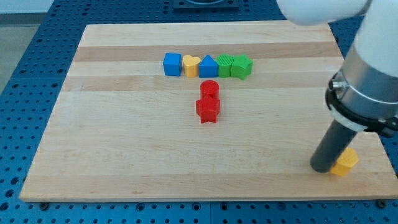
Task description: Slide the blue cube up a bit
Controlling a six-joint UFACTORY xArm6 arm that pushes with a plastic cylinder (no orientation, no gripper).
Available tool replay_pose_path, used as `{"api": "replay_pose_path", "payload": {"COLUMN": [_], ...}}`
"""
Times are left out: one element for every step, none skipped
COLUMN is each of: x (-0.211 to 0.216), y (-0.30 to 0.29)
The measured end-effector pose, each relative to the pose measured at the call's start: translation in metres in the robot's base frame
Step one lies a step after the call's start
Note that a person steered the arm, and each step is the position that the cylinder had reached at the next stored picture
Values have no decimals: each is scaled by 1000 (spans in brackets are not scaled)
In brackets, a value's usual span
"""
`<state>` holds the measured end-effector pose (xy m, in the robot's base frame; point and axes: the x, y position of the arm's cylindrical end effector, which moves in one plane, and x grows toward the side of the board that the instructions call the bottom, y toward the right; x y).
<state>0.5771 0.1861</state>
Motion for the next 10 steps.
{"api": "replay_pose_path", "payload": {"x": [0,-1,-13,-17,-17,-21,-41,-78,-119,-151], "y": [9,9,-4,-50,-115,-178,-220,-248,-255,-255]}}
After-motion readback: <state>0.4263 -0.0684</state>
